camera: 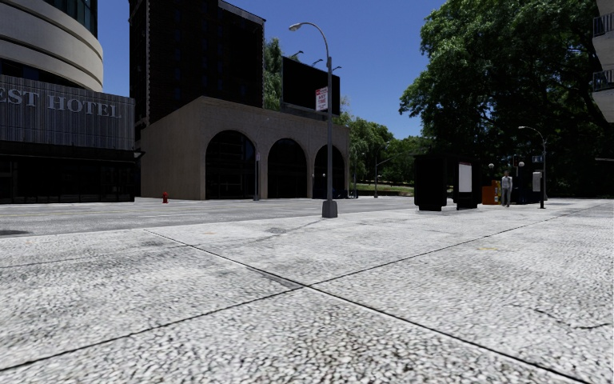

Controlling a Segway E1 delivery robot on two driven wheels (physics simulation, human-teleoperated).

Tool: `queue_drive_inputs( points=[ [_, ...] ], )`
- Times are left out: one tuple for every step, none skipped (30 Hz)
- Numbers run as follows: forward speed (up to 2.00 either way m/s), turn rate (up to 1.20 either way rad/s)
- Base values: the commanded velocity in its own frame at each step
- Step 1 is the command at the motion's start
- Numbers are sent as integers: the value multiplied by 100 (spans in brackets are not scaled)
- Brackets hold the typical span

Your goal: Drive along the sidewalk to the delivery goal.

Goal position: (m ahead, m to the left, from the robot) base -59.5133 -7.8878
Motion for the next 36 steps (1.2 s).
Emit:
queue_drive_inputs(
  points=[
    [0,0],
    [0,0],
    [0,0],
    [0,0],
    [0,0],
    [0,0],
    [0,0],
    [0,0],
    [0,0],
    [0,0],
    [0,0],
    [0,0],
    [0,0],
    [0,0],
    [0,0],
    [0,0],
    [0,0],
    [0,0],
    [0,0],
    [0,0],
    [0,0],
    [0,0],
    [0,0],
    [0,0],
    [0,0],
    [0,0],
    [0,0],
    [0,0],
    [0,0],
    [0,0],
    [0,16],
    [0,16],
    [0,31],
    [0,36],
    [0,40],
    [0,40]
  ],
)
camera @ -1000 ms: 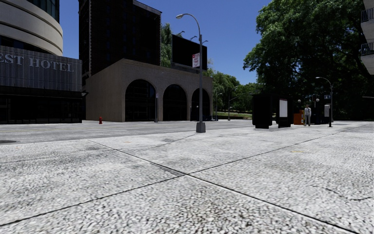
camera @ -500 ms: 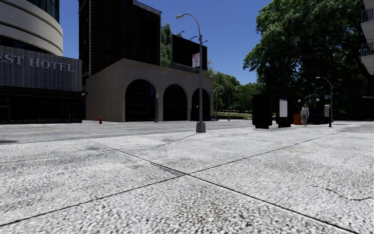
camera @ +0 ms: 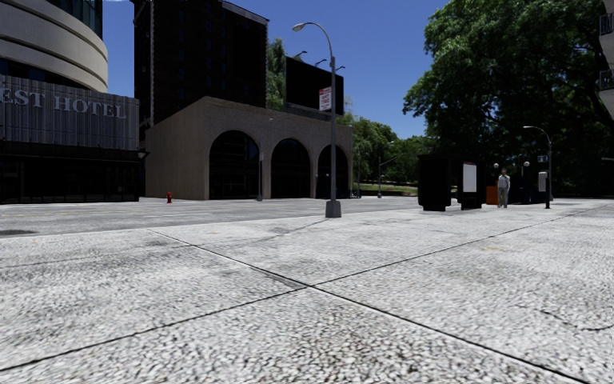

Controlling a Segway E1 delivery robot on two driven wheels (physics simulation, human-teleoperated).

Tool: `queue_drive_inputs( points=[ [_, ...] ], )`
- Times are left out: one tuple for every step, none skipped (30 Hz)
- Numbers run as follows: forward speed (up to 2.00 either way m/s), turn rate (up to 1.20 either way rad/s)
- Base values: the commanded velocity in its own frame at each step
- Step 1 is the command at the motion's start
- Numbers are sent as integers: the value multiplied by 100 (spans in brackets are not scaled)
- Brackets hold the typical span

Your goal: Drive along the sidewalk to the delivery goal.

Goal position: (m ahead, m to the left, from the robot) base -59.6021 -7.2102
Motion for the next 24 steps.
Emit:
queue_drive_inputs(
  points=[
    [0,45],
    [0,50],
    [0,56],
    [0,56],
    [0,59],
    [0,61],
    [0,64],
    [0,64],
    [0,70],
    [0,73],
    [0,78],
    [0,81],
    [0,81],
    [0,82],
    [0,82],
    [0,82],
    [0,82],
    [0,82],
    [0,82],
    [0,82],
    [0,82],
    [0,82],
    [0,82],
    [0,82]
  ],
)
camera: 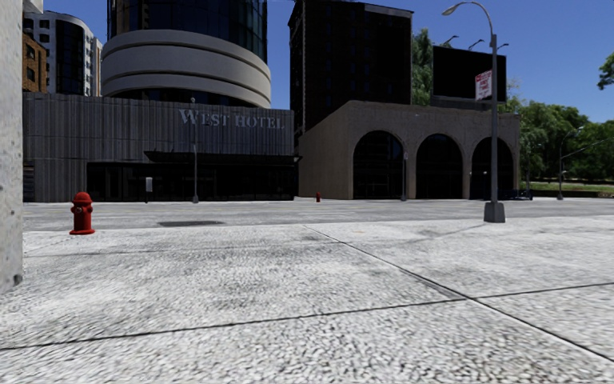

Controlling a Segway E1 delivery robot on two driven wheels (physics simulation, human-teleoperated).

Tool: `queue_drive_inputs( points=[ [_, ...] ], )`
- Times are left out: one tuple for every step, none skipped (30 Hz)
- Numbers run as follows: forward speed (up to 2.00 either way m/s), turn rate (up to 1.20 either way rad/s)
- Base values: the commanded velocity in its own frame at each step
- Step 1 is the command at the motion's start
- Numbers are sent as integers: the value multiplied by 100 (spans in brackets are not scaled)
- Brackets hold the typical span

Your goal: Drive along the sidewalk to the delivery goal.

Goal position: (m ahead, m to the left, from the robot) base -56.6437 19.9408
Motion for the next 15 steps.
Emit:
queue_drive_inputs(
  points=[
    [0,82],
    [0,82],
    [0,82],
    [0,82],
    [0,82],
    [0,82],
    [0,82],
    [0,82],
    [0,82],
    [0,82],
    [0,82],
    [0,82],
    [0,82],
    [0,82],
    [0,82]
  ],
)
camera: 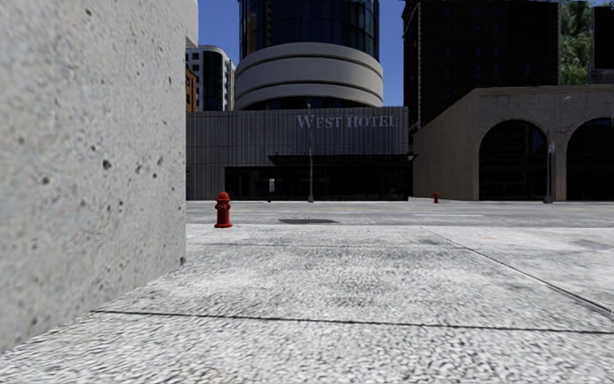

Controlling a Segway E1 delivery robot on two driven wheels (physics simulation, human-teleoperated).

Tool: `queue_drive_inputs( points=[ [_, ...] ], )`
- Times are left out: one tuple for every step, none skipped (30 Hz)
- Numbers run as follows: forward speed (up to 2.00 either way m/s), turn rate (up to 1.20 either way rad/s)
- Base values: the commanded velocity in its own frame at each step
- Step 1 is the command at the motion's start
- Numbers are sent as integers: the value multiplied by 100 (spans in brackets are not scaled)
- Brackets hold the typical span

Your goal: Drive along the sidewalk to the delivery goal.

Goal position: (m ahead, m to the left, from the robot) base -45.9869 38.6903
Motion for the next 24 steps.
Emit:
queue_drive_inputs(
  points=[
    [0,82],
    [0,82],
    [0,82],
    [0,82],
    [0,82],
    [0,82],
    [0,82],
    [0,82],
    [0,82],
    [0,82],
    [0,82],
    [0,80],
    [0,0],
    [0,0],
    [0,0],
    [1,0],
    [5,0],
    [5,0],
    [6,0],
    [6,0],
    [6,0],
    [6,0],
    [6,0],
    [6,0]
  ],
)
